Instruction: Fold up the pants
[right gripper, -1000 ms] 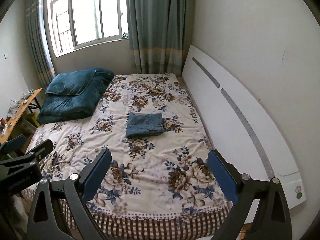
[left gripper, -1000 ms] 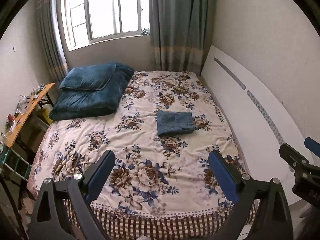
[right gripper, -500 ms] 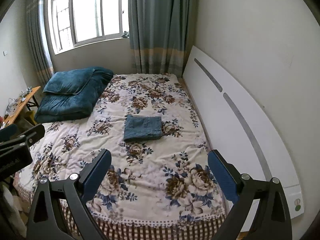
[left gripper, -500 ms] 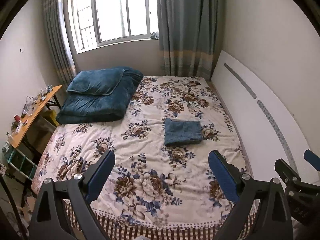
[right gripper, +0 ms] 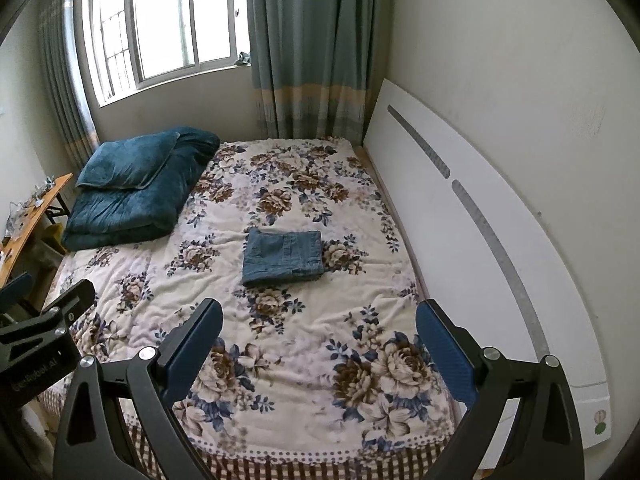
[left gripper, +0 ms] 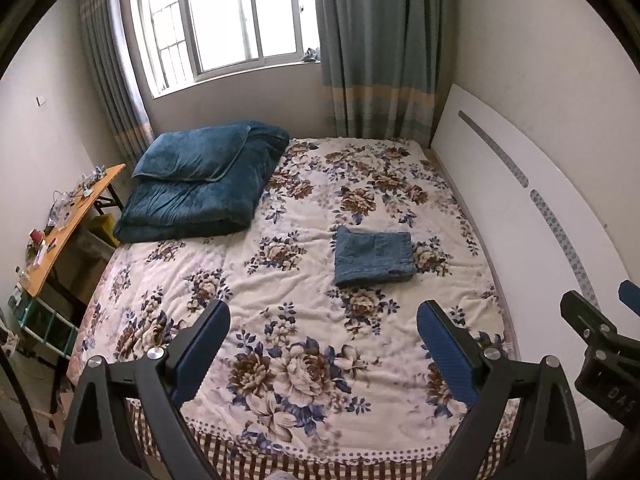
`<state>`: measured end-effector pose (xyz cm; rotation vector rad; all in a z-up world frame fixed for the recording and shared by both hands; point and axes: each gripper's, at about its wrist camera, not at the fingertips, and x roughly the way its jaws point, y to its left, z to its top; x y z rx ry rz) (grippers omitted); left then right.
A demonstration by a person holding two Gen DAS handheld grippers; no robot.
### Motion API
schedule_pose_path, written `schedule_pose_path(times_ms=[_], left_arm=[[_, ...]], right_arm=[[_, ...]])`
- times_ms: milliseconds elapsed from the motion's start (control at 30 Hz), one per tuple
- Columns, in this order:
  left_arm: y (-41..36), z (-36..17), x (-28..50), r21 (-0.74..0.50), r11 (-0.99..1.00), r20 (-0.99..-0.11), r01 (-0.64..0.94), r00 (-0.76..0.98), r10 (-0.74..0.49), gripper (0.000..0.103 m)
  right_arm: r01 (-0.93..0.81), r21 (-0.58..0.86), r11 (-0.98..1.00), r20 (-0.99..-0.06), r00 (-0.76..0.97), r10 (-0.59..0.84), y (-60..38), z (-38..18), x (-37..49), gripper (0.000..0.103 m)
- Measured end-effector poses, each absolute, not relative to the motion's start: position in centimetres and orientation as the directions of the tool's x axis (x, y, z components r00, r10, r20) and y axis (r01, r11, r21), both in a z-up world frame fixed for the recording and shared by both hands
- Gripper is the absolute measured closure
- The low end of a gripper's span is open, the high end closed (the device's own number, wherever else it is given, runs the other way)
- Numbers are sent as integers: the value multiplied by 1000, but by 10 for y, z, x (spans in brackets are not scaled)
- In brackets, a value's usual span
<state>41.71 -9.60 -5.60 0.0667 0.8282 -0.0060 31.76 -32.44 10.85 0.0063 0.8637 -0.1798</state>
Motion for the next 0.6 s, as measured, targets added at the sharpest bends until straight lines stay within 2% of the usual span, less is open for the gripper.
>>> schedule_pose_path(times_ms=[367, 433, 600], left_arm=[[-95, -59, 425, 56, 998, -742, 31, 670, 21, 7], [-95, -59, 425, 59, 998, -744, 34, 668, 21, 0], [-95, -61, 428, 57, 998, -743, 32, 669, 21, 0]], right_arm=[[163, -74, 984, -769, 619, -160, -322, 93, 332, 3], [162, -73, 984, -771, 617, -158, -322, 91, 334, 3], [162, -69, 984, -773, 615, -156, -320, 88, 335, 3]])
